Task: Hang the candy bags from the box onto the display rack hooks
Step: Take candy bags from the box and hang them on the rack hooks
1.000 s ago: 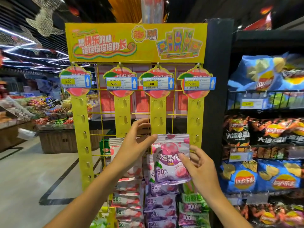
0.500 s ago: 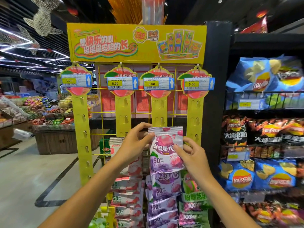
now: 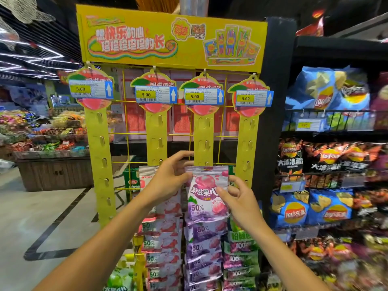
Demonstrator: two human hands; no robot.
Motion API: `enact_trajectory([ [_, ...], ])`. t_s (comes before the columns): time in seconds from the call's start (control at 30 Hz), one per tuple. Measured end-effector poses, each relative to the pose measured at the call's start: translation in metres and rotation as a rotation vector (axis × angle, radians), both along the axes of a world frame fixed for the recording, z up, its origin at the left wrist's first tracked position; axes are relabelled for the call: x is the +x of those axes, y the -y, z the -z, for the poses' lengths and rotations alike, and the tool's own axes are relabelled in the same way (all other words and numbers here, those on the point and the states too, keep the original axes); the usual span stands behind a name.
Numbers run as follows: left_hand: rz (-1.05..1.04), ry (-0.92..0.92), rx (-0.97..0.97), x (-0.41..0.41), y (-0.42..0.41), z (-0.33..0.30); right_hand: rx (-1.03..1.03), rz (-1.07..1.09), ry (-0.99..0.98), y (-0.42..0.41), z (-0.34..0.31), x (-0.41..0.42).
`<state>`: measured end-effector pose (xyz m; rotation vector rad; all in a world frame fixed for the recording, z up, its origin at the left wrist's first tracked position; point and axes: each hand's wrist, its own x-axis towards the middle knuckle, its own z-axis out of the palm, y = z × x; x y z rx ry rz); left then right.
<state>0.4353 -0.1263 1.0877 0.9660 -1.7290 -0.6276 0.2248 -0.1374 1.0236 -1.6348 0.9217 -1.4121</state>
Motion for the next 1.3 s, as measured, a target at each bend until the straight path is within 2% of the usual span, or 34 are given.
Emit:
enact_trajectory([
  [0.43,-0.184,-0.035,-0.141,-0.018,0.007,-0.009,-0.276,0.144,-0.054,-0.013,-0.021,0.004],
  [0.67,-0.258,0.024,-0.142,-0.023,0.006,-0.01,-0.221,0.074,-0.158,0.008,-0.015,0.0],
  [0.87,-0.257,0.078,-0.041,-0.016,0.01,-0.003,-0.205,0.002,-0.192,0.016,0.005,-0.002],
  [1.0,-0.283,0.072,-0.052,-0.021,0.008,-0.004,-0.2,-0.027,-0.165,0.018,0.009,-0.006],
  [1.13,-0.336,0.077,-0.099,-0.028,0.007,-0.007,-0.337,-0.03,-0.116,0.021,0.002,-0.014],
  [1.3,-0.352,0.067,-0.126,-0.035,-0.001,-0.007,-0.482,0.022,-0.174,0.02,-0.001,-0.017],
])
